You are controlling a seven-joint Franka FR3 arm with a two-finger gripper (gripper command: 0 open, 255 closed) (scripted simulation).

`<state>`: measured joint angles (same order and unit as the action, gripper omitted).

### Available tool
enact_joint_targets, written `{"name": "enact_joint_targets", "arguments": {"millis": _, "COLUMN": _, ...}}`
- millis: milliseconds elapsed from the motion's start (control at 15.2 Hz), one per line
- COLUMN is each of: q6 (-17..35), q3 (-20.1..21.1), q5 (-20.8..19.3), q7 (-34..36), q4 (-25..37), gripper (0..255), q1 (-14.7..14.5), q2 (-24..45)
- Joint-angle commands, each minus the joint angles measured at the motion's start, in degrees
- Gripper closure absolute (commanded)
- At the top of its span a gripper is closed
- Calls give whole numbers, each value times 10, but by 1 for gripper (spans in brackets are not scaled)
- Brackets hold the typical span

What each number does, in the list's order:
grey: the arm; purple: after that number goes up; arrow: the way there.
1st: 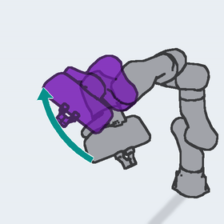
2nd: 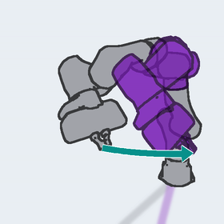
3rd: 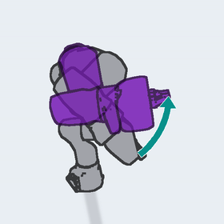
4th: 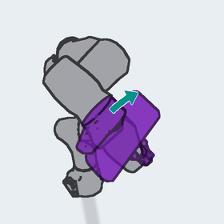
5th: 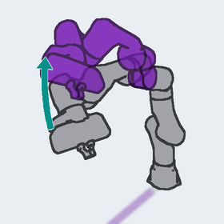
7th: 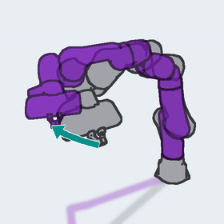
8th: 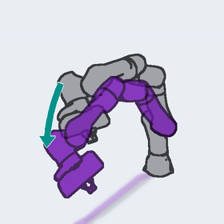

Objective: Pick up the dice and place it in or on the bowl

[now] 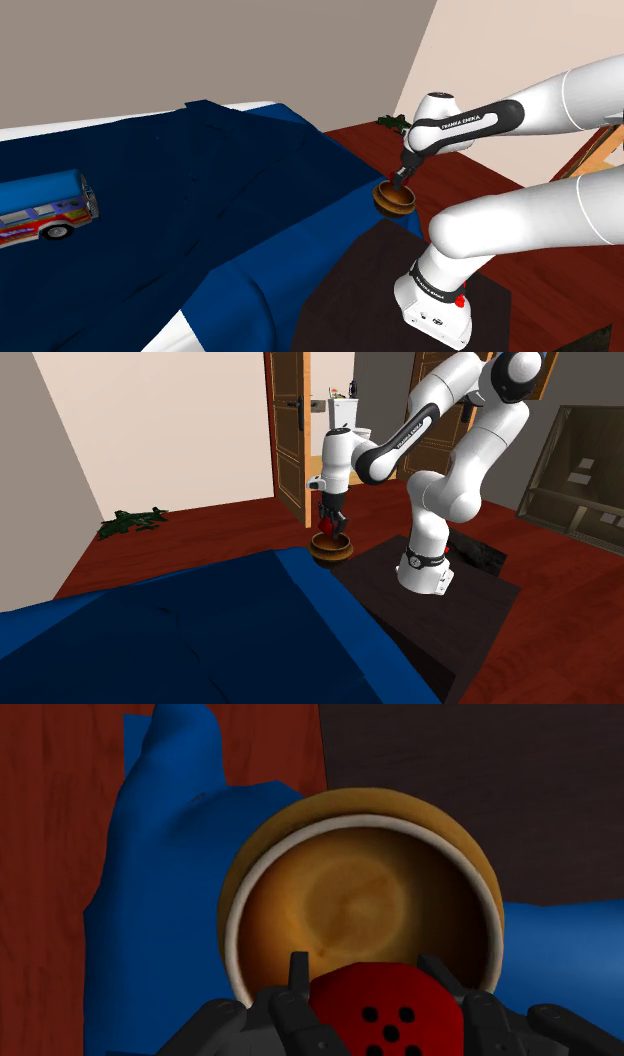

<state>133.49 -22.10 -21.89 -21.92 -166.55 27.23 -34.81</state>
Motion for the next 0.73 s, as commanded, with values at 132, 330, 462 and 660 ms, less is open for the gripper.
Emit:
{"name": "enact_joint_targets", "arguments": {"millis": 132, "q6": 1, "q3": 0, "q5": 0, "q7": 0, "q4": 0, "gripper": 255, "q1": 0, "q2": 0}}
{"name": "enact_joint_targets", "arguments": {"millis": 330, "q6": 1, "q3": 0, "q5": 0, "q7": 0, "q4": 0, "gripper": 0, "q1": 0, "q2": 1}}
{"name": "enact_joint_targets", "arguments": {"millis": 462, "q6": 1, "q3": 0, "q5": 0, "q7": 0, "q4": 0, "gripper": 0, "q1": 0, "q2": 1}}
{"name": "enact_joint_targets", "arguments": {"millis": 660, "q6": -56, "q3": 12, "q5": 12, "q7": -2, "q4": 18, "gripper": 0, "q1": -3, "q2": -38}}
